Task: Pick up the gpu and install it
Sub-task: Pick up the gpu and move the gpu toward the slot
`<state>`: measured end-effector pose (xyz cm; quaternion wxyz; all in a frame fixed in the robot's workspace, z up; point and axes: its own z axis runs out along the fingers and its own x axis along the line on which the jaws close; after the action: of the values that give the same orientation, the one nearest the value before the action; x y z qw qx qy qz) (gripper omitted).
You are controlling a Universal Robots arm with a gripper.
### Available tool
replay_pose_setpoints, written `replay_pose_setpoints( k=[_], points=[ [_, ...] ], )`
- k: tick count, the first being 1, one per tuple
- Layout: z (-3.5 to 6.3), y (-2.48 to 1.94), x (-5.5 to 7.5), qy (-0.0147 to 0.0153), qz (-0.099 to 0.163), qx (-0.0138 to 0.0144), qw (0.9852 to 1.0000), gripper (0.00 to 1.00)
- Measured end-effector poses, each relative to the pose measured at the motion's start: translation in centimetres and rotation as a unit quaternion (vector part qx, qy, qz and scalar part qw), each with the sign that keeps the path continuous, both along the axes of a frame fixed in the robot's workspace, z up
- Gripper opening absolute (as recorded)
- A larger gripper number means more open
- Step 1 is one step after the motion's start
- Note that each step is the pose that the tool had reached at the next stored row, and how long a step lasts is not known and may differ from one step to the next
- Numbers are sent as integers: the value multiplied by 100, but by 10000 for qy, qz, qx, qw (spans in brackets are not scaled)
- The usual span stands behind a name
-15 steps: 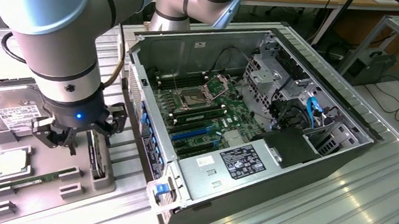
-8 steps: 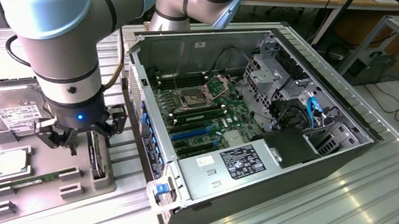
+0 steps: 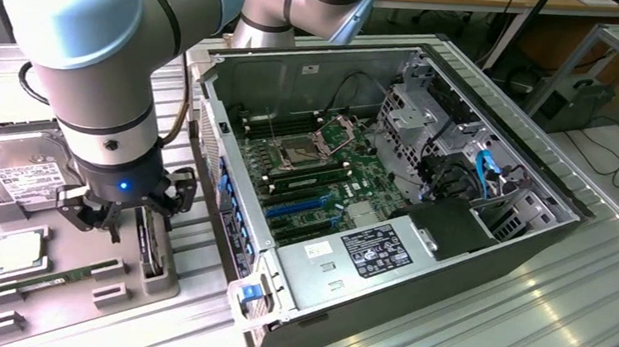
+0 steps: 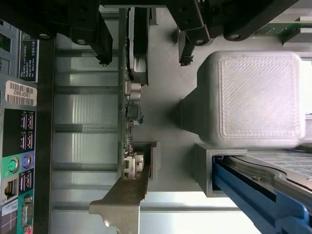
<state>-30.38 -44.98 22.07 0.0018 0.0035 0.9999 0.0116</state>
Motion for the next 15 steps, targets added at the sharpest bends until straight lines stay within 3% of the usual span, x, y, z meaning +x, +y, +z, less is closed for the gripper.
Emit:
replay_pose_setpoints(
  k=[2,5,15],
  points=[
    [-1,0,0,-1,-1,1,10000,65],
    [-1,1,1,-1,-1,1,10000,51],
    [-3,0,38,-1,-1,1,10000,51]
  ],
)
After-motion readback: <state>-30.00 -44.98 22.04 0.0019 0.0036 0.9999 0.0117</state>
